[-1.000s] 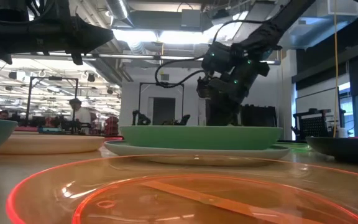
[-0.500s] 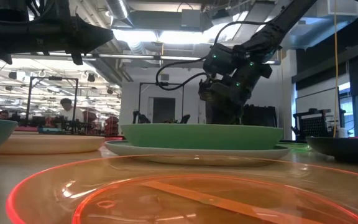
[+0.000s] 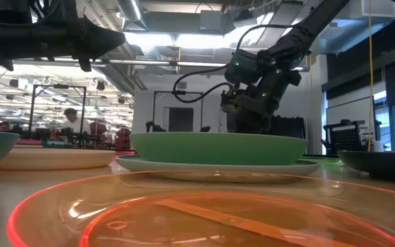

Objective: Stack plastic plates
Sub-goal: Stack the green plate on top of the gray plate, then stack the dark green plate on top of the green plate

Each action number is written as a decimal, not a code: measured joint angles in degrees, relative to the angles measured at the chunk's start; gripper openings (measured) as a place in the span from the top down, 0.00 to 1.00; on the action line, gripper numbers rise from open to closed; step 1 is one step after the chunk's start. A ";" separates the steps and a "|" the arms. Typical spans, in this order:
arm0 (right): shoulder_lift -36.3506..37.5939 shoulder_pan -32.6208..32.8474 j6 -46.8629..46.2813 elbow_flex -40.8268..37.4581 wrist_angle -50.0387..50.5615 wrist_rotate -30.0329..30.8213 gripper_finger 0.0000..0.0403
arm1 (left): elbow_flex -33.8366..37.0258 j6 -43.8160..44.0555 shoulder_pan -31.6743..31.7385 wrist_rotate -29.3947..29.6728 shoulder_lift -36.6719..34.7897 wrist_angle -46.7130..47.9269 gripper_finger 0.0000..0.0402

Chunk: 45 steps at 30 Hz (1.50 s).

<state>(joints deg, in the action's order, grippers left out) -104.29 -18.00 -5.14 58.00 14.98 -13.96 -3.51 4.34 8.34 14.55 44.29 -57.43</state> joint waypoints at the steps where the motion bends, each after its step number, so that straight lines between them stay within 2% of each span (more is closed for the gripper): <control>1: 0.00 -0.02 0.42 0.00 -0.11 0.00 0.61 | -0.01 0.00 0.00 0.00 0.00 0.00 0.89; 8: 1.22 0.05 1.63 -0.07 1.29 0.35 0.61 | -0.02 0.00 0.00 0.00 -0.02 0.00 0.89; 17: 11.57 0.48 3.52 -0.07 3.61 4.29 0.61 | -0.02 0.00 -0.02 -0.02 -0.02 0.28 0.89; 24: 14.03 4.69 8.83 -0.10 0.35 4.98 0.61 | 0.00 -1.55 0.00 1.31 -0.05 -2.60 0.89; 30: 15.48 8.35 10.22 -3.79 -6.21 5.98 0.61 | -0.22 4.76 -0.02 -0.91 0.05 -3.12 0.89; 34: 18.82 9.12 10.60 -7.32 -9.08 6.05 0.61 | -2.00 6.30 -1.02 -5.26 2.09 1.75 0.89; 41: 27.22 8.98 10.99 -14.37 -15.17 6.06 0.61 | -13.51 5.77 -4.67 -4.66 9.39 19.09 0.89; 45: 32.10 8.98 11.01 -15.99 -15.25 6.05 0.61 | -17.38 5.88 -5.82 -4.74 11.89 25.07 0.89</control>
<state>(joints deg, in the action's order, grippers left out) -72.19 -9.02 5.87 42.00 -0.27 -7.90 -20.89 10.22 2.52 9.80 56.19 -32.36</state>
